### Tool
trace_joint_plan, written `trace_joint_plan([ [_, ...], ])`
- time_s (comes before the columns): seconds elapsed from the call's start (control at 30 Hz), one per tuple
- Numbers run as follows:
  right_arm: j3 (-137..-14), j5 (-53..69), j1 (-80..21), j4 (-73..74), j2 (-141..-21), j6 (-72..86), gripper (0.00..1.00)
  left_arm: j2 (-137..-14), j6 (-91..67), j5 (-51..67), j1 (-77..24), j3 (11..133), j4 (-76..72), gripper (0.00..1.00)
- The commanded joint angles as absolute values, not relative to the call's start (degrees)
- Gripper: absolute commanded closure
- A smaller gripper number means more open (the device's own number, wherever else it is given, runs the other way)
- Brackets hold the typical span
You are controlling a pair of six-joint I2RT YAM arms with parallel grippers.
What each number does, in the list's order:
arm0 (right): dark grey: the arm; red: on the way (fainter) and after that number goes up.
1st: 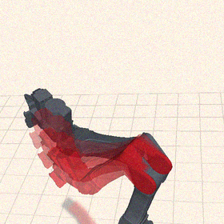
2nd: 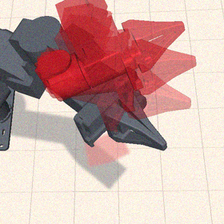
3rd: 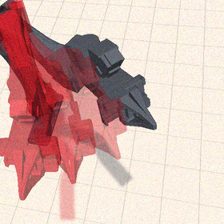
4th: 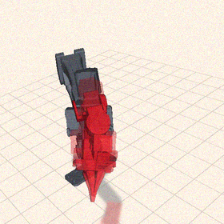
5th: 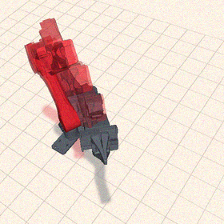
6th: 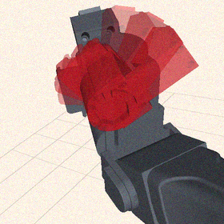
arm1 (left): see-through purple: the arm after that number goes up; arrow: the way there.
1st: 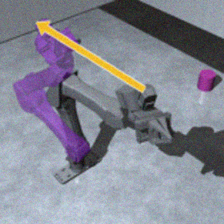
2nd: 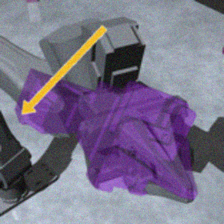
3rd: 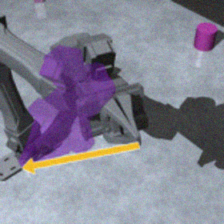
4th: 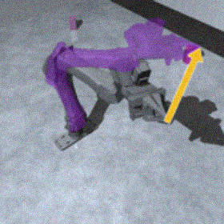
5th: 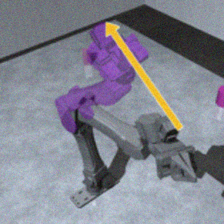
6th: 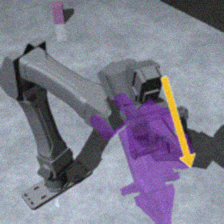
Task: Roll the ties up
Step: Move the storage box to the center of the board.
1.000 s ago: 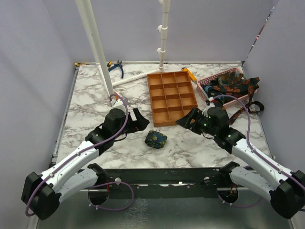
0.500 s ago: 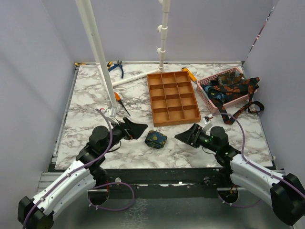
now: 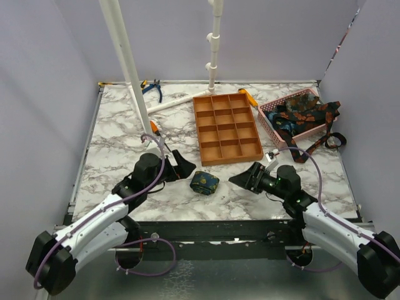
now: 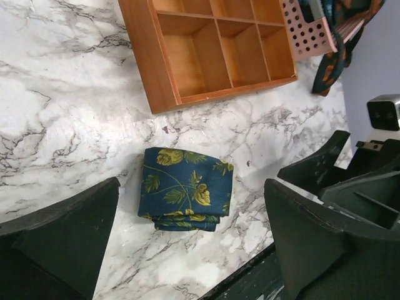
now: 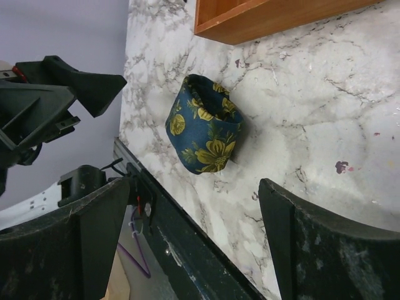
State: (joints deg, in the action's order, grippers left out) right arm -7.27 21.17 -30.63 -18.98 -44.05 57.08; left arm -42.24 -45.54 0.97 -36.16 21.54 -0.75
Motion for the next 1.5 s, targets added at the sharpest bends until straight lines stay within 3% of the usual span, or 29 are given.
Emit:
trace_joint_plan([
  [0.0, -12.32, 19.67, -30.59, -12.67, -46.7, 51.64, 0.09, -49.68, -41.86, 6.12, -34.55, 27.68, 1.47, 0.02],
  [0.23, -16.63, 21.79, -31.18, -15.63, -56.4, 53.32, 0.03, -51.57, -43.43, 8.02, -30.2, 26.93, 0.19, 0.02],
  [0.43, -19.78, 16.16, -33.28, -12.38, -58.1, 55.47, 0.01, -52.45, -45.54, 8.43, -29.72, 24.31, -1.16, 0.04],
  [0.73, -25.2, 10.12, -42.34, -8.55, -67.13, 54.47, 0.0, -56.2, -45.7, 11.06, -29.71, 23.63, -2.58, 0.07],
  [1.1, -27.71, 3.58, -44.49, -7.3, -72.59, 58.03, 0.03, -56.98, -47.27, 13.16, -29.71, 20.92, -5.41, 0.12],
  [1.33, -38.92, -12.36, -41.46, 9.34, -68.02, 45.36, 0.03, -51.64, -47.5, 11.24, -29.71, 20.05, -2.9, 0.12],
  [1.47, -47.5, -13.15, -36.0, 12.9, -75.57, 36.99, 0.12, -50.49, -48.06, 10.88, -29.71, 19.4, -2.81, 0.12],
])
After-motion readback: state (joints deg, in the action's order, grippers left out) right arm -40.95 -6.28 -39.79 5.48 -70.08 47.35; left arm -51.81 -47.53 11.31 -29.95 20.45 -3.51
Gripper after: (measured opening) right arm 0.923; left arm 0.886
